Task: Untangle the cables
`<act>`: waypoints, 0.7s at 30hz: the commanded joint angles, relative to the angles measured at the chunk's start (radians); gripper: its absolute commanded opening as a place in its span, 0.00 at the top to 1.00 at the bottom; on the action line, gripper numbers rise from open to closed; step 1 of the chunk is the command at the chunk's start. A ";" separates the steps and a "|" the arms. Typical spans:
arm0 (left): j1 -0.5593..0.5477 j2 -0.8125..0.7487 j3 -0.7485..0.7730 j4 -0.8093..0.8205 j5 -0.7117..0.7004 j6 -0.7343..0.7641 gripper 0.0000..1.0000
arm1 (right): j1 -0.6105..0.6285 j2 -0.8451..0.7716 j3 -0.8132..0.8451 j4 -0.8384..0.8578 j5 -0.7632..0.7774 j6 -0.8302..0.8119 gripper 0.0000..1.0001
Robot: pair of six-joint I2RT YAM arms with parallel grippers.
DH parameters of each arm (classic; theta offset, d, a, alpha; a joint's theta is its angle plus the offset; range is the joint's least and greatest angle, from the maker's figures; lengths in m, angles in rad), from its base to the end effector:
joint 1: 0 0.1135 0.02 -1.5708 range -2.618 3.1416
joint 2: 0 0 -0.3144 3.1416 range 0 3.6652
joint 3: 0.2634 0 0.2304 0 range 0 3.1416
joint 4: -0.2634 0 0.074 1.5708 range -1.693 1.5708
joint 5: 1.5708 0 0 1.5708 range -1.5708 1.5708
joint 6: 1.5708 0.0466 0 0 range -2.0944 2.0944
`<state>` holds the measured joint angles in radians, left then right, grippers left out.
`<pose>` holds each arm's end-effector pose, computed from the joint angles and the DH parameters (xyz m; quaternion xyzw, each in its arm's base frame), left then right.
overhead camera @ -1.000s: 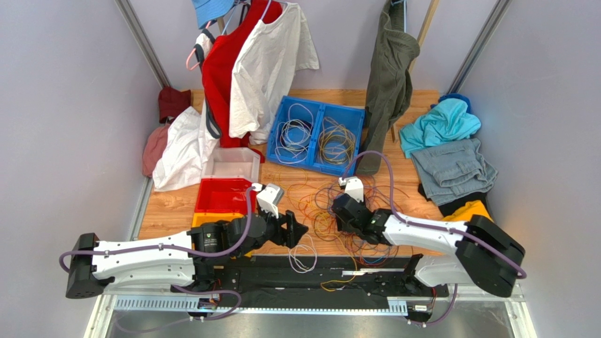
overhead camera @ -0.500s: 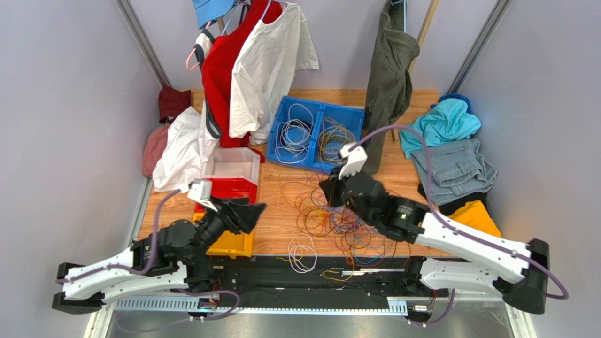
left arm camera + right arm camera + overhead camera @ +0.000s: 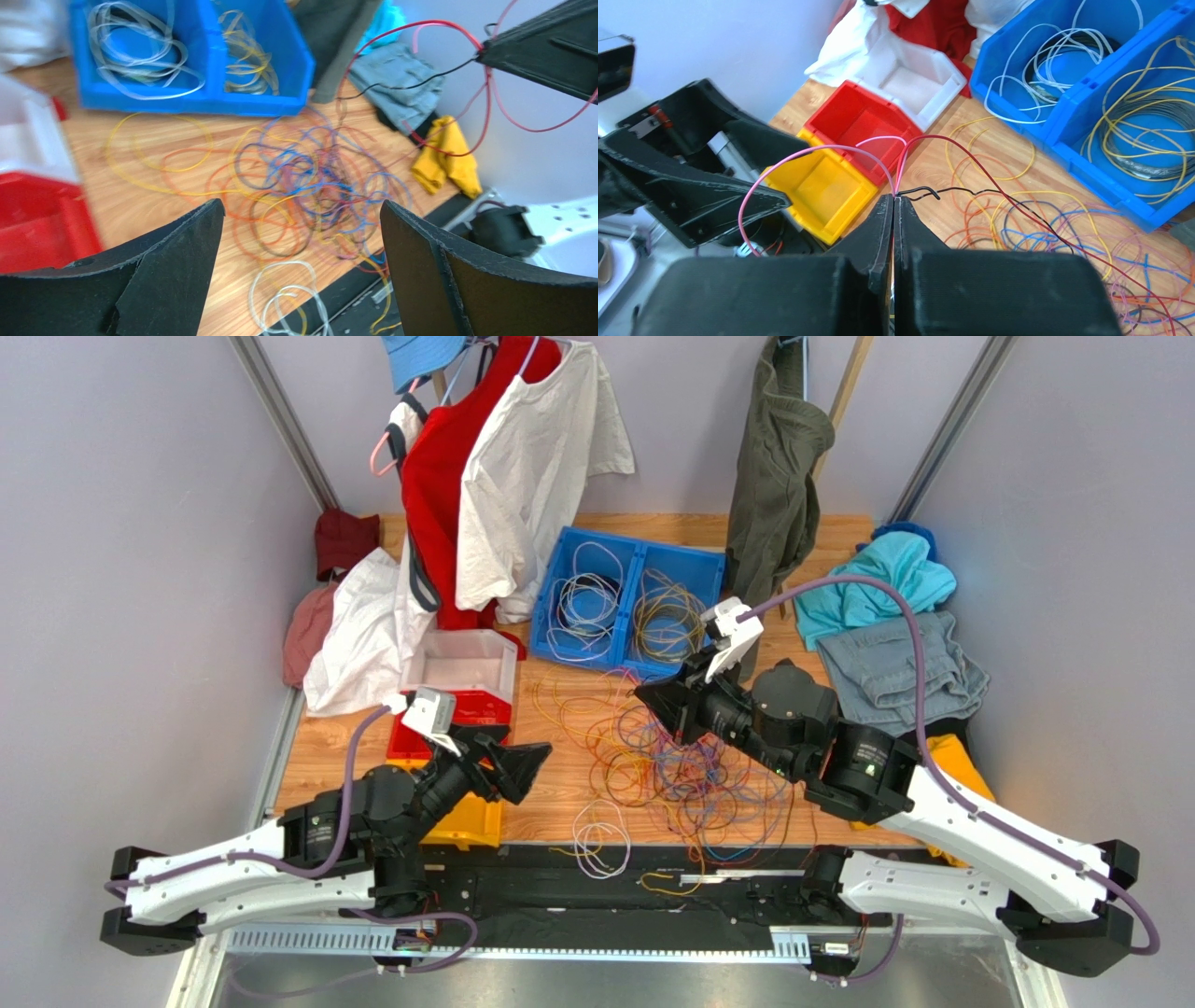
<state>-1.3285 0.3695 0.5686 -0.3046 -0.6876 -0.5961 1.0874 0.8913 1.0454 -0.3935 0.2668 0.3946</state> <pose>0.0389 -0.0341 0.3183 0.0401 0.7342 -0.3734 0.5656 0.0799 0.1259 0.4233 -0.1874 0.7611 0.3360 0.5222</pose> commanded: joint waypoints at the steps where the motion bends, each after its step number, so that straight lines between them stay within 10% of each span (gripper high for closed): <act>1: -0.001 0.034 -0.038 0.252 0.135 0.091 0.09 | 0.005 -0.046 0.116 -0.008 -0.093 -0.011 1.00; 8: -0.001 0.115 -0.127 0.349 0.148 0.009 0.08 | 0.005 -0.115 0.137 -0.149 -0.036 -0.031 1.00; 21: -0.003 0.186 -0.121 0.174 0.112 -0.136 0.11 | -0.033 -0.002 -0.343 -0.087 0.220 0.134 1.00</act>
<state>-1.3285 0.5716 0.4393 -0.0841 -0.5556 -0.6582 1.0866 0.8322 0.7506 -0.5354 0.4255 0.4595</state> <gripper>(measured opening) 0.894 0.006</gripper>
